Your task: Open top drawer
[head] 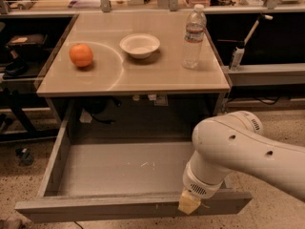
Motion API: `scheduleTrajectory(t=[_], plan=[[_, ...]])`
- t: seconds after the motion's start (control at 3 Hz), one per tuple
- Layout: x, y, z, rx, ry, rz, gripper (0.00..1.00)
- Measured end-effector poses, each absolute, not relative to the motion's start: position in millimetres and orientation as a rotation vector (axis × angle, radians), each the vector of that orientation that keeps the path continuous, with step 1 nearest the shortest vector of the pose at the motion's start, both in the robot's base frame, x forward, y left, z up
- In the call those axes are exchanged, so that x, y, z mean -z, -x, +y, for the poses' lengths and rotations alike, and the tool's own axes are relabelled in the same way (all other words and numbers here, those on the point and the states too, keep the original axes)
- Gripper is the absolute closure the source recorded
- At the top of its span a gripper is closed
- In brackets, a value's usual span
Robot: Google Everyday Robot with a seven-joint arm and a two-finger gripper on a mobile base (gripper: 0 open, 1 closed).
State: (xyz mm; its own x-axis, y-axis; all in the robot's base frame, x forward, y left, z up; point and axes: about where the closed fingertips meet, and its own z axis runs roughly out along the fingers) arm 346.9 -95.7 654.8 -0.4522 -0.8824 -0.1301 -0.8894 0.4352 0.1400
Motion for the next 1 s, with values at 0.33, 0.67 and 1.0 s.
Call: scheduleTrajectory(t=[0.33,0.67,1.0], plan=[[-654.8,-346.9,-95.7,-0.292,1.624,2.629,0.58],[-654.8,-346.9,-95.7,-0.292,1.624,2.629,0.34],[-654.8,-346.9,-95.7,-0.292,1.624,2.629,0.11]])
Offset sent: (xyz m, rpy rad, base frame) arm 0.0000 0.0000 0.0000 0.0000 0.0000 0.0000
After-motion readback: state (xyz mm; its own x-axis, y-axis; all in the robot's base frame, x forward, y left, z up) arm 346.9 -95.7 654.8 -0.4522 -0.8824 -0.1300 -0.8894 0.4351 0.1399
